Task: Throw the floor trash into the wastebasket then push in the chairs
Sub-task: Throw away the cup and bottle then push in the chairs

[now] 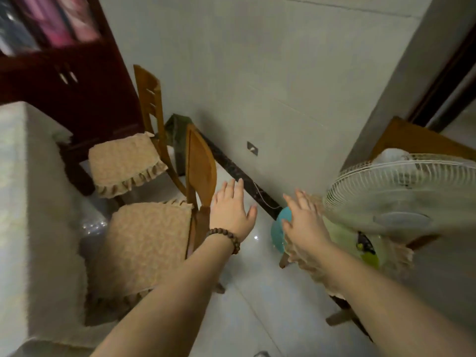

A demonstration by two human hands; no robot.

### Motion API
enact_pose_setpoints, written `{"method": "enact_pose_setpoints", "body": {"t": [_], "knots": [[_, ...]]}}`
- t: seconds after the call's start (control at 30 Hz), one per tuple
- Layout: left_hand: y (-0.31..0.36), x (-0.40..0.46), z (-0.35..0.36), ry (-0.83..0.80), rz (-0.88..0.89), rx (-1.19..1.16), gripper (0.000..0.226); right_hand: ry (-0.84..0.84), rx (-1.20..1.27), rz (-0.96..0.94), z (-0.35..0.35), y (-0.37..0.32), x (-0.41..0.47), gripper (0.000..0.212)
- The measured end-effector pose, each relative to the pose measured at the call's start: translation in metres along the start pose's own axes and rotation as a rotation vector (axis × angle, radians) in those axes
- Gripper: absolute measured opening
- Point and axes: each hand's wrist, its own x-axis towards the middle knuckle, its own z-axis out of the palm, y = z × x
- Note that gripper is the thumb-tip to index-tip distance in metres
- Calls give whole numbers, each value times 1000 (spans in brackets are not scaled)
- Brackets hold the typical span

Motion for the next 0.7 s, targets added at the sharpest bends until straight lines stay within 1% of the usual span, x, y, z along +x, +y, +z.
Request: {"method": "enact_pose_setpoints", "body": {"t": [0.13, 0.23, 0.33, 0.5, 0.63, 0.7], "knots": [[-6, 32, -10, 35, -142, -7, 71, -58, 6, -120, -7, -10, 54, 66], [-14, 44, -11, 51, -251, -11, 73, -101, -11, -252, -4, -26, 97, 67], [-18, 52, -9, 57, -341, 0, 76, -148, -51, -387, 3, -43, 142, 71], [-22, 73, 0, 72, -536, -52, 79, -278, -88, -627, 11, -62, 212, 81], [-26, 94, 12, 65, -649, 22, 85, -321, -99, -810, 14, -73, 262, 87], [-30, 107, 13, 64, -704, 48, 88, -295, -146, -896, 18, -81, 286, 90]]}}
